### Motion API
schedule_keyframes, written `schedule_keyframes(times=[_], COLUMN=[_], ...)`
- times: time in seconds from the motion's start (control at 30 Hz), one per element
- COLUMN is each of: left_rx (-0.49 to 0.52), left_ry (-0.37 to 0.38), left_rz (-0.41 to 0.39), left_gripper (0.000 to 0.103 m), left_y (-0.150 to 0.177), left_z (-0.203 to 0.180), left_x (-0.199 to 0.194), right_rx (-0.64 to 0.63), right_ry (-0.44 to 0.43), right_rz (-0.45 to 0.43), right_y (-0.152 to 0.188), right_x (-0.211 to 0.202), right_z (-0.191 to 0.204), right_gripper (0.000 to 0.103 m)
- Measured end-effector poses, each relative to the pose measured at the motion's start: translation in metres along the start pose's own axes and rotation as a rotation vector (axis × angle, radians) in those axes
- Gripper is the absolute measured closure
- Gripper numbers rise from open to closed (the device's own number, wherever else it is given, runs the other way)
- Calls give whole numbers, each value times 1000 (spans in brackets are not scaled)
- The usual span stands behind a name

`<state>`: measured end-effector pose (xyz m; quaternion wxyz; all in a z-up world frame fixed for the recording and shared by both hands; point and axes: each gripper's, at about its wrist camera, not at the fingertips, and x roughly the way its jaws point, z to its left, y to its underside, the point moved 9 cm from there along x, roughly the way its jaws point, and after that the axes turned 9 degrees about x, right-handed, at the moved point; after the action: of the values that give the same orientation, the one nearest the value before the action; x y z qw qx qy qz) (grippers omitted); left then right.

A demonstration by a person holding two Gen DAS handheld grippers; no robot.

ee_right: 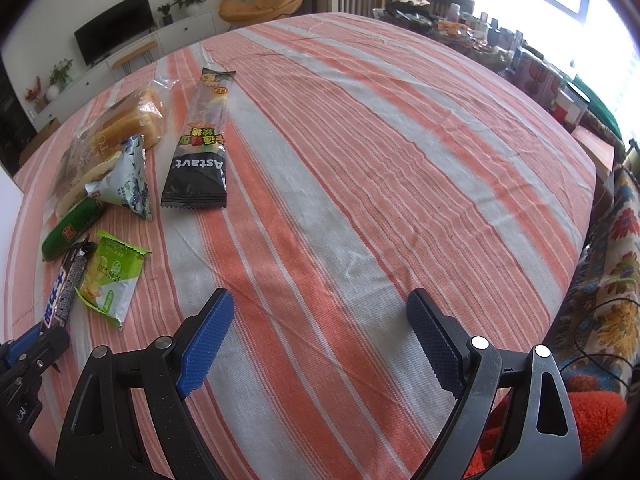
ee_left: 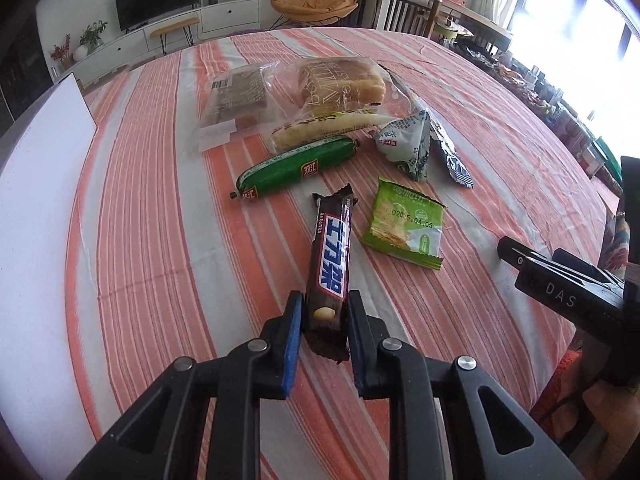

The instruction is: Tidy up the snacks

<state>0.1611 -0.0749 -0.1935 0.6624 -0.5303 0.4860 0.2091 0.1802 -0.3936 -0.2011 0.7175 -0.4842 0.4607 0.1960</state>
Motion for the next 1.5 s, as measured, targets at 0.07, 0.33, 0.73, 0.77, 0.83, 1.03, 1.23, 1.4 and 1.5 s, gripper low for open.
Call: schedule_keyframes(times=[0.07,0.33,0.73,0.77,0.83,1.03,1.23,1.4,1.5], left_rx=[-15,-1,-78,-118,-186,-208,-100,-94,-93], left_ry=[4,-31,-107,-122,-143,-136,-197,-195,-197], left_rz=[1,-3,-12,-23,-39,-27,-68,-62,-65], left_gripper=[82,31,86,86,86,27,9,0,0], left_y=[13,24,17,19,23,23,24,25,25], left_z=[1,1,30,39,56,63,48,49,49], left_x=[-10,-24,-5,-9,-14,-3,6,7,7], right_rx=[0,1,11,11,7,1,26,20,16], right_ry=[-1,1,-22,-20,-13,-6,-44,-36,-32], right_rz=[0,-1,0,0,0,0,-1,1,2], right_y=[0,0,0,0,0,1,0,0,0], right_x=[0,0,-1,-1,-1,0,-3,-3,-2], right_z=[0,0,-2,-2,-2,-1,-4,-4,-4], right_gripper=[12,12,12,12,12,12,12,12,12])
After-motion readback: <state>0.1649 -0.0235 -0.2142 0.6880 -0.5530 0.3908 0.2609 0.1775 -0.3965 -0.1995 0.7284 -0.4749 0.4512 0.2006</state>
